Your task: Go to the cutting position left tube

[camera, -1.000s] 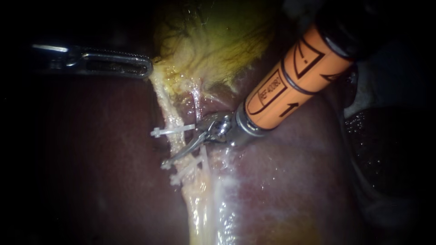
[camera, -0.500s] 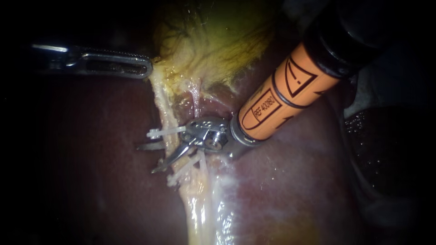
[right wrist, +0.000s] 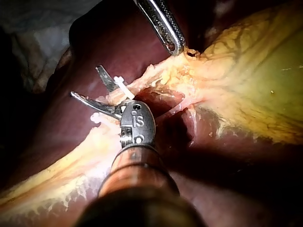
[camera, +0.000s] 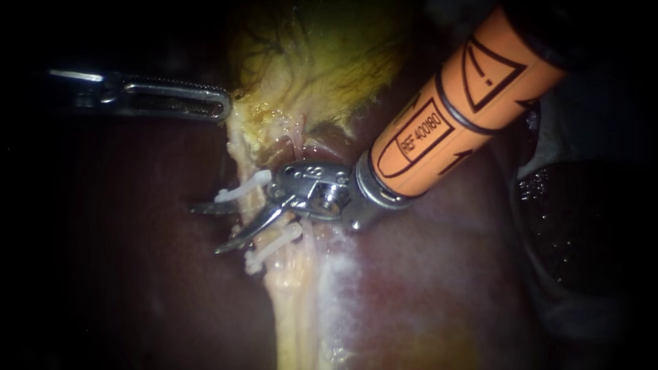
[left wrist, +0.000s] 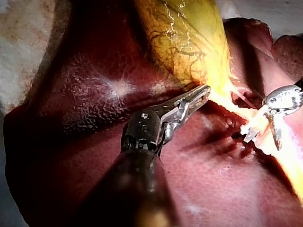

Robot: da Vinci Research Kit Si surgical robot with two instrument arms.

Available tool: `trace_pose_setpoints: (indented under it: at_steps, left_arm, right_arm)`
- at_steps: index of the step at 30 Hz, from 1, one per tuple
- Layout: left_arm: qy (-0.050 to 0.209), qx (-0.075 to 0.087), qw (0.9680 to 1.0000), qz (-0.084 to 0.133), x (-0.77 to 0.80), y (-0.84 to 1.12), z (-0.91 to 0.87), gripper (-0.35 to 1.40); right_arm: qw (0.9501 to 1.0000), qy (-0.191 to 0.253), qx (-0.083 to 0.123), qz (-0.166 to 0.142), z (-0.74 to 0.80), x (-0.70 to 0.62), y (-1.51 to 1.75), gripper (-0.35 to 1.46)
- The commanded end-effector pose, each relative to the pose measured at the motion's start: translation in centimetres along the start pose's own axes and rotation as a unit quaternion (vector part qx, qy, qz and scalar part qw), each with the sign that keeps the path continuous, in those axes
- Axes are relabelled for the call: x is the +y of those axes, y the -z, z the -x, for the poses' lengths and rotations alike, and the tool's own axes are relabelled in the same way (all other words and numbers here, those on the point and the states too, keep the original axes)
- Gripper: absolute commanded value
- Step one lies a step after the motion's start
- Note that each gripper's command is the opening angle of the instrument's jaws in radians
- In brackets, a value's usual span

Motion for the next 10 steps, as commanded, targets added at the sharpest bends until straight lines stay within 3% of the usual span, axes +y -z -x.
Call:
trace_pose_setpoints:
  at_steps: [1, 10]
  left_arm:
    - [0.0, 0.0, 1.0, 0.0, 0.0, 0.0, 0.0, -0.35]
    - [0.0, 0.0, 1.0, 0.0, 0.0, 0.0, 0.0, -0.35]
  right_arm:
    - [1.0, 0.0, -0.001, -0.001, 0.0, -0.01, 0.0, 0.87]
    - [1.0, 0.001, -0.001, 0.0, 0.05, 0.03, 0.01, 0.9]
